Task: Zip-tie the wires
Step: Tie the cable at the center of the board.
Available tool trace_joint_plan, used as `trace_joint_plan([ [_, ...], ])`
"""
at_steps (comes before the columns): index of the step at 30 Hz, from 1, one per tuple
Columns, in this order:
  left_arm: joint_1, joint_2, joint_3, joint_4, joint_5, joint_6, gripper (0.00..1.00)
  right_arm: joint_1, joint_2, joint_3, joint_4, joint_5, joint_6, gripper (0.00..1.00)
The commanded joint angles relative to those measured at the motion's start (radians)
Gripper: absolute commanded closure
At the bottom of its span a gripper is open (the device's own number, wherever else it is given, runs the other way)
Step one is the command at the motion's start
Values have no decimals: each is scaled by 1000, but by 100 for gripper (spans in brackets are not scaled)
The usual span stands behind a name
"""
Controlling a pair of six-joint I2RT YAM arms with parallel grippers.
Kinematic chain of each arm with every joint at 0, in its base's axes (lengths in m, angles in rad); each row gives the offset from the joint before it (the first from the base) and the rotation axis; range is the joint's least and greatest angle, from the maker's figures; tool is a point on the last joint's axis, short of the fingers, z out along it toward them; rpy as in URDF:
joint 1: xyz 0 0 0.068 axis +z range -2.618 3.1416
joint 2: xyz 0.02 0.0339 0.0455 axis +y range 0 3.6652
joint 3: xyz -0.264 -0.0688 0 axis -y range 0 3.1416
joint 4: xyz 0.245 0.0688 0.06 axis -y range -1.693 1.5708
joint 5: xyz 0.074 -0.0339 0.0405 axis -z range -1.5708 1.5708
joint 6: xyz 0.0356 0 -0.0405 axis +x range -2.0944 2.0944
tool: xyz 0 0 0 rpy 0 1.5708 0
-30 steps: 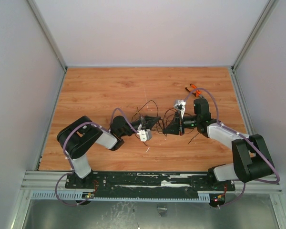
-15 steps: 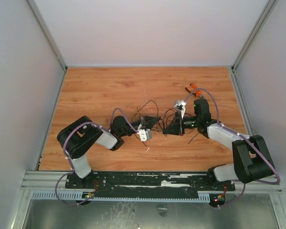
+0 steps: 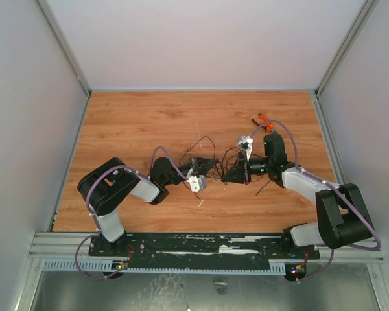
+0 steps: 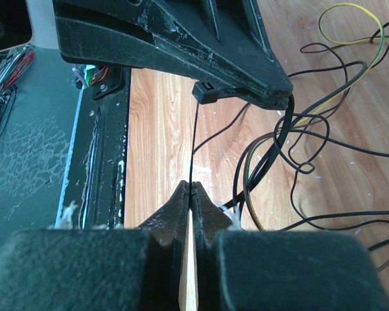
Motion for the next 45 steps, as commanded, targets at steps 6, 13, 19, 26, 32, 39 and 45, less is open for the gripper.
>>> trace_joint_plan([
  [6,-13,2,-10,54,-15,12,100,-8,21,20,21,-12,11,100],
  [13,-15,2,-11,55,-15,12,100,-8,23,21,21,-10,14,100],
  [19,-15,7,-11,55,-17,13,100,-8,15,28,18,-14,13,100],
  [26,-15,16,-8,67,-23,-6,100,-7,6,15,-23,-20,-15,100],
  [32,-15,17,-4,68,-21,-11,100,-9,-11,-12,-1,-10,-1,100],
  [39,-15,16,-9,66,-22,-7,100,-8,-7,5,25,-11,20,100],
  [45,-16,18,-8,66,-21,-5,100,-8,-3,10,26,-9,22,100],
])
